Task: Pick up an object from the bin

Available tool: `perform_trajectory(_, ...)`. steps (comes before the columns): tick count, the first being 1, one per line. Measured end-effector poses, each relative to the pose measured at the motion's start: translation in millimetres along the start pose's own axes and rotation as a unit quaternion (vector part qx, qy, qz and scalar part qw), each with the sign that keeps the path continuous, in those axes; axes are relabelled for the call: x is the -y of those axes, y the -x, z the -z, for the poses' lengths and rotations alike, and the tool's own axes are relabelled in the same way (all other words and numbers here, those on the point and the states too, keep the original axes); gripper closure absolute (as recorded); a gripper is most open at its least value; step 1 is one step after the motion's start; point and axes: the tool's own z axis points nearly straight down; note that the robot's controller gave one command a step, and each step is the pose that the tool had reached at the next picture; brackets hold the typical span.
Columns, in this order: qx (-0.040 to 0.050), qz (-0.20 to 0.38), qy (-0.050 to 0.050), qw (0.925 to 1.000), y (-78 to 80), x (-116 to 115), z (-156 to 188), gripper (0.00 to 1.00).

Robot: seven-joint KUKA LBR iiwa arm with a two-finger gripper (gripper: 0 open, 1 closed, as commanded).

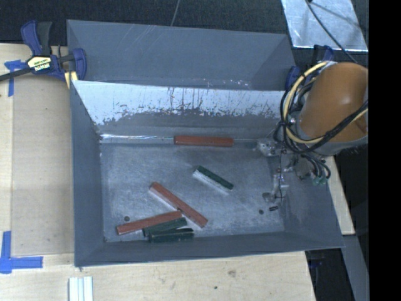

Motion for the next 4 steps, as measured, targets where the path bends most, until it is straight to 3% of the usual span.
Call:
perform_trajectory(1,0.0002,-0.011,0.002,0.9999,44.0,-70.3,-45.3,0.0)
perform_trajectory(2,0.0007,-0.017,0.001,0.9999,49.1,-70.8,-49.0,0.0)
perform_trajectory(3,0.0016,-0.041,0.0,0.9992,16.1,-82.7,-70.9,0.0)
perform_trajectory(4,0.0029,-0.072,0.001,0.9974,79.3,-98.7,-84.9,1.0)
